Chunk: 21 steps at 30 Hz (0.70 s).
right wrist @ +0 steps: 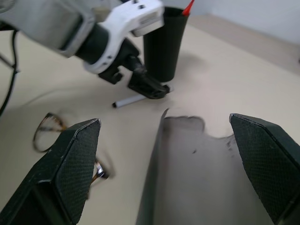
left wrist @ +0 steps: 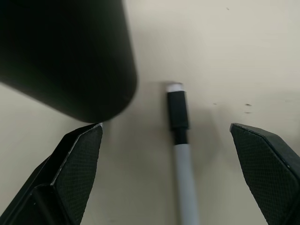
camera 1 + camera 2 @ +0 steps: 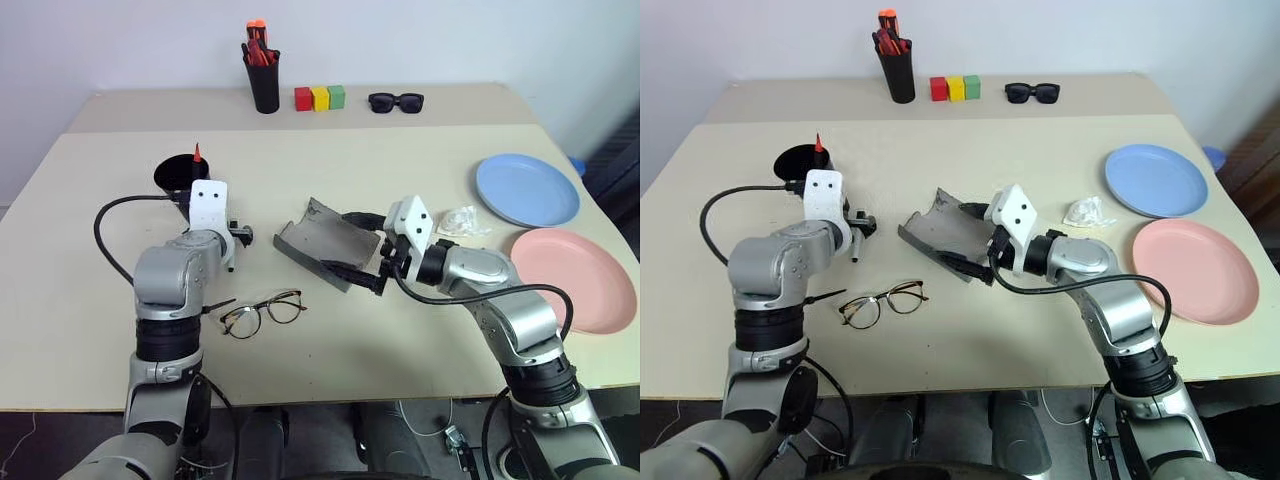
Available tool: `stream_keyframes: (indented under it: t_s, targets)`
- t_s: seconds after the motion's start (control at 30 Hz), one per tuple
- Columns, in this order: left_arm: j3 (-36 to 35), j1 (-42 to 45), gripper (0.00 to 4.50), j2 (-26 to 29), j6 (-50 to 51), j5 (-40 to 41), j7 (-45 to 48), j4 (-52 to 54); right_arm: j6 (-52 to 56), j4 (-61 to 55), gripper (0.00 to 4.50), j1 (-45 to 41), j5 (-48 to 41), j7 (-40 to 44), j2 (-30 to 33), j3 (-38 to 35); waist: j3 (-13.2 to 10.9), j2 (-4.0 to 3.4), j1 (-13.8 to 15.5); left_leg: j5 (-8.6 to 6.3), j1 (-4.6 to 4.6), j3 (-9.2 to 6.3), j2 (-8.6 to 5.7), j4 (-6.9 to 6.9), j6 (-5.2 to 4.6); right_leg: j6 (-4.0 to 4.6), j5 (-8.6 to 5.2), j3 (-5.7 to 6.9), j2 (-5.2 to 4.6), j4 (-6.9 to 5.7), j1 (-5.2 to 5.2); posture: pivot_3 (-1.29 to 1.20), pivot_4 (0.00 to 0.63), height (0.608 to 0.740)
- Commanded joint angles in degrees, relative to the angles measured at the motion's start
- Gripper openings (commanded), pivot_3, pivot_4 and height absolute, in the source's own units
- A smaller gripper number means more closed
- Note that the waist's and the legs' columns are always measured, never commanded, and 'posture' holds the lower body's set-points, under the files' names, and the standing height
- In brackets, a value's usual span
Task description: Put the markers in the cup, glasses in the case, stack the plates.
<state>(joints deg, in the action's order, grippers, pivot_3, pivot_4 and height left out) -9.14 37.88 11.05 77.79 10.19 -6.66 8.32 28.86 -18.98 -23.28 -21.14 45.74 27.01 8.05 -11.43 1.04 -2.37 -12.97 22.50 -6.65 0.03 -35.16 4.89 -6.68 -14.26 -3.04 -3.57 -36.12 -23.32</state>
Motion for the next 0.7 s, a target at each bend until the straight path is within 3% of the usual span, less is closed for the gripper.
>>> stream_keyframes:
  t_s: [0.03, 0.1, 0.2, 0.43, 0.6, 0.7]
  targets:
    - [-2.9, 2.9, 4.44, -1.5, -0.1, -0.1, 0.2, -3.5, -0.6, -2.5, 4.50, -0.4, -0.6, 0.0, 0.1, -0.4, 0.0, 0.00, -0.1, 0.00, 0.00, 0.00, 0.00, 0.00, 0.00, 0.00, 0.00, 0.00, 0.00, 0.00, 0.00, 0.00, 0.150, 0.740]
    - [-4.0, 3.8, 4.44, -2.3, 0.0, 0.0, 0.4, -5.2, -0.7, -2.6, 4.50, -0.3, -0.4, -0.3, 0.0, -0.3, 0.0, 0.00, -0.1, 0.00, 0.00, 0.00, 0.00, 0.01, 0.00, 0.00, 0.00, 0.00, 0.00, 0.00, -0.01, 0.00, 0.150, 0.740]
    - [-4.7, 4.3, 3.62, -2.8, 0.7, 0.0, 0.8, -6.4, -0.7, -2.9, 4.50, 0.0, -0.4, -0.6, -0.2, -0.3, 0.0, 0.00, -0.1, 0.00, -0.01, 0.00, 0.00, 0.01, 0.00, 0.00, 0.00, 0.00, 0.00, -0.01, -0.02, 0.00, 0.150, 0.740]
    - [-2.6, 3.2, 0.13, -2.4, 0.0, -0.2, 2.4, -4.7, -0.3, -3.8, 4.50, 0.8, -0.5, -1.3, -0.2, -0.1, 0.0, 0.00, 0.2, 0.00, 0.00, 0.00, -0.02, 0.00, 0.01, -0.01, 0.00, 0.00, -0.03, 0.01, 0.01, 0.00, 0.150, 0.740]
    - [4.3, 1.4, 0.13, 0.4, -7.4, 0.3, 8.8, -0.5, -0.1, -3.8, 4.50, 0.6, -0.6, -1.3, -0.1, 0.0, 0.0, 0.00, 0.2, 0.00, 0.00, 0.00, -0.02, 0.01, 0.01, -0.01, 0.00, 0.00, -0.04, 0.01, 0.01, 0.00, 0.150, 0.740]
    - [12.0, -1.0, 0.13, 5.2, -21.6, -1.8, 15.6, 4.1, 0.1, -3.5, 4.50, 0.1, -0.6, -1.3, -0.1, 0.0, 0.0, 0.00, -0.1, 0.00, 0.00, 0.01, -0.02, 0.02, 0.02, 0.00, 0.00, -0.01, -0.03, 0.00, -0.02, 0.00, 0.150, 0.740]
